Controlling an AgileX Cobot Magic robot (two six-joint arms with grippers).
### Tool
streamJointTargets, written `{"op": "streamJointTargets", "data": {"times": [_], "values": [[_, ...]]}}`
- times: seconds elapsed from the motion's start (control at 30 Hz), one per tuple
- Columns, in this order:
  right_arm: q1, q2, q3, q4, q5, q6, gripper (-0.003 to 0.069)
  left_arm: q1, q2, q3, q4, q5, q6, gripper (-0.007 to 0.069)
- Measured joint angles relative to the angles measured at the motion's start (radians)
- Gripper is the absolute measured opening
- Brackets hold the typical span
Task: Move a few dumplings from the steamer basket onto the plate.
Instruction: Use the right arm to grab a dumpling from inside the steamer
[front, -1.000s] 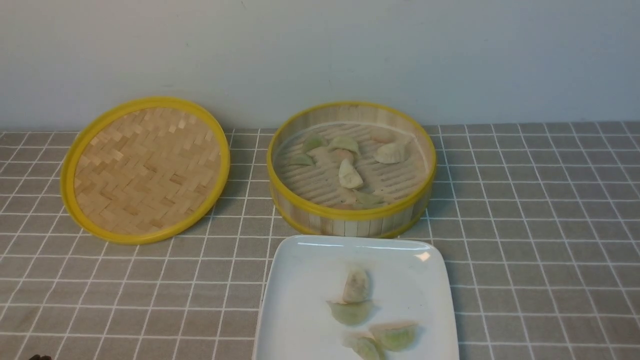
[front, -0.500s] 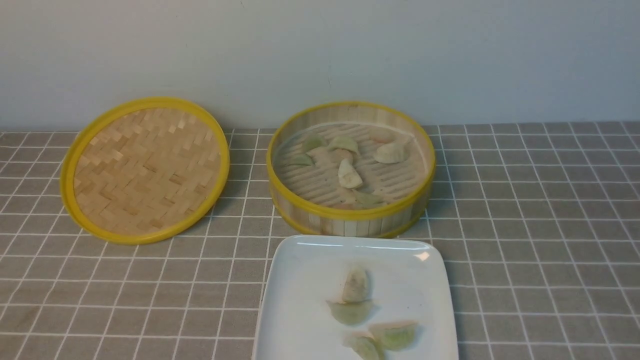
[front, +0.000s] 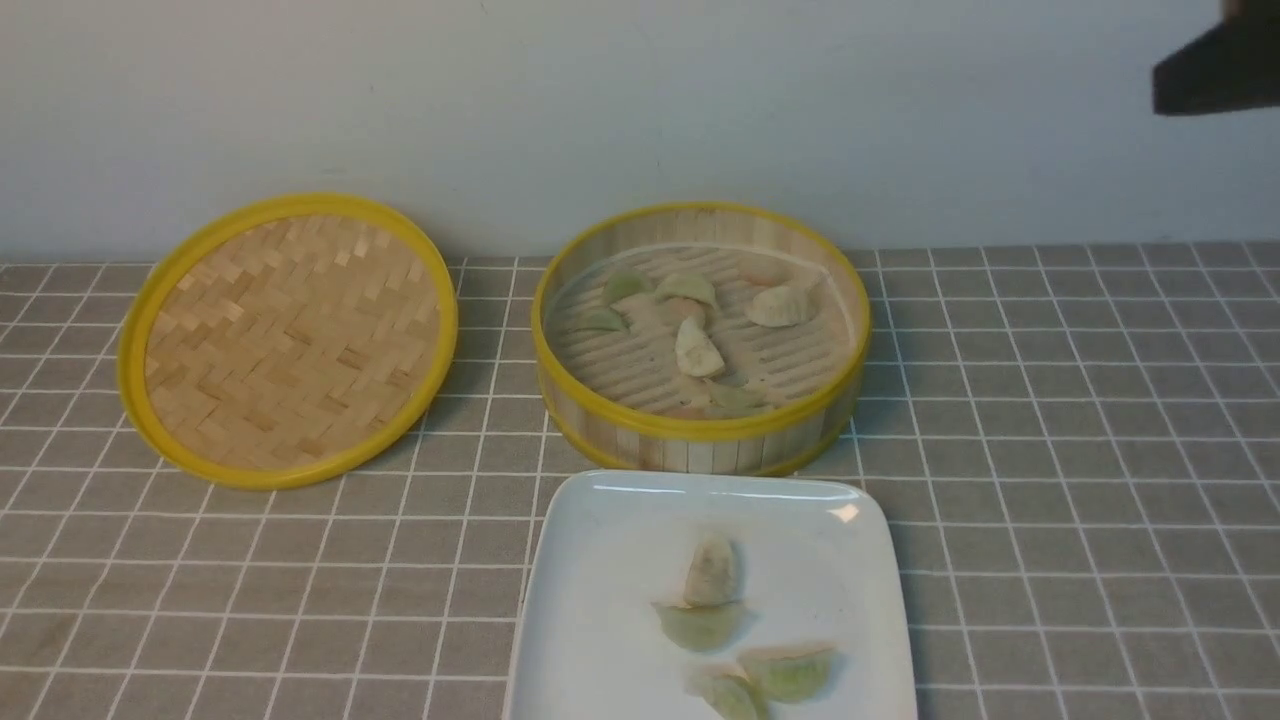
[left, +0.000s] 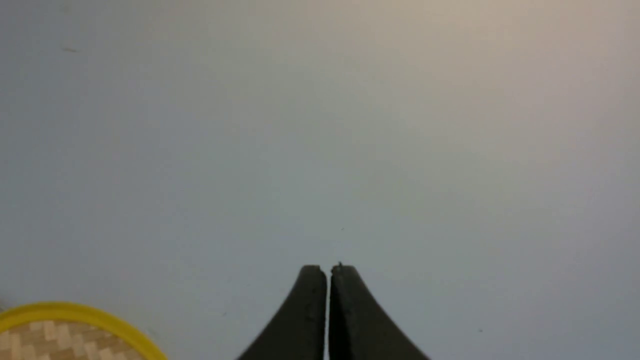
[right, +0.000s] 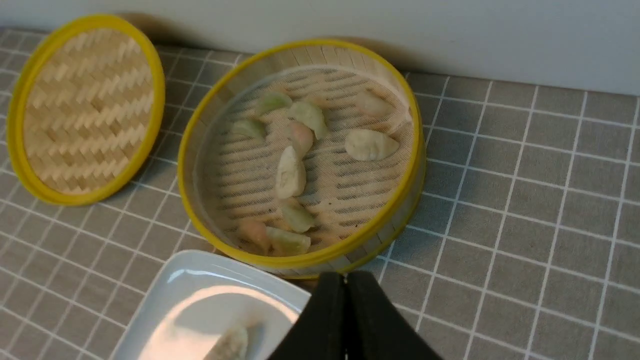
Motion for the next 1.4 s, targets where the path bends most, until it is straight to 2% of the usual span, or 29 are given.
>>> {"op": "streamJointTargets", "data": {"times": [0.07, 0.17, 0.23, 0.33, 0.43, 0.5, 0.57, 0.6, 0.67, 0.73, 0.77, 0.87, 0.9, 0.97, 1.13, 1.23, 1.4], "values": [[0.046, 0.078, -0.08, -0.061, 0.014, 0.018, -0.001, 0.0, 0.007, -0.076, 0.032, 0.089, 0.029, -0.0005], [0.112, 0.176, -0.169, -0.137, 0.027, 0.034, -0.001, 0.0, 0.104, -0.234, 0.098, 0.318, 0.081, -0.0005], [0.151, 0.239, -0.223, -0.167, 0.032, 0.037, -0.001, 0.0, 0.237, -0.384, 0.129, 0.572, 0.107, -0.0005], [0.215, 0.345, -0.279, -0.196, 0.022, 0.034, -0.001, 0.0, 0.485, -0.655, 0.146, 1.052, 0.169, -0.0005], [0.247, 0.419, -0.302, -0.204, -0.015, 0.009, -0.0008, 0.0, 0.735, -0.853, 0.148, 1.365, 0.239, -0.0005], [0.261, 0.469, -0.308, -0.205, -0.053, -0.023, -0.0003, 0.0, 0.882, -0.952, 0.148, 1.481, 0.291, -0.0005], [0.267, 0.496, -0.309, -0.204, -0.081, -0.046, 0.0002, 0.0, 0.946, -0.99, 0.145, 1.513, 0.317, -0.0005], [0.272, 0.541, -0.311, -0.204, -0.129, -0.098, 0.0019, 0.0, 1.049, -1.018, 0.141, 1.543, 0.354, -0.0005], [0.272, 0.572, -0.311, -0.196, -0.165, -0.134, 0.0039, 0.0, 1.115, -1.024, 0.141, 1.55, 0.37, -0.0005], [0.272, 0.621, -0.311, -0.171, -0.218, -0.175, 0.0092, 0.0, 1.193, -1.024, 0.133, 1.549, 0.393, -0.0005], [0.272, 0.625, -0.311, -0.171, -0.218, -0.179, 0.0092, 0.0, 1.204, -1.024, 0.131, 1.549, 0.397, -0.0005], [0.273, 0.705, -0.324, -0.135, -0.266, -0.212, 0.0208, 0.0, 1.25, -1.024, 0.11, 1.529, 0.442, -0.0005], [0.273, 0.71, -0.325, -0.132, -0.271, -0.213, 0.0222, 0.0, 1.25, -1.024, 0.109, 1.528, 0.442, -0.0005], [0.273, 0.77, -0.341, -0.124, -0.306, -0.218, 0.0318, 0.0, 1.25, -1.024, 0.104, 1.513, 0.474, -0.0005], [0.274, 0.858, -0.38, -0.134, -0.374, -0.223, 0.0451, 0.0, 1.25, -1.024, 0.103, 1.508, 0.508, -0.0005], [0.274, 0.914, -0.422, -0.157, -0.395, -0.225, 0.0501, 0.0, 1.25, -1.024, 0.103, 1.512, 0.522, -0.0005], [0.275, 0.968, -0.461, -0.219, -0.411, -0.226, 0.0514, 0.0, 1.25, -1.024, 0.103, 1.514, 0.525, -0.0005]]}}
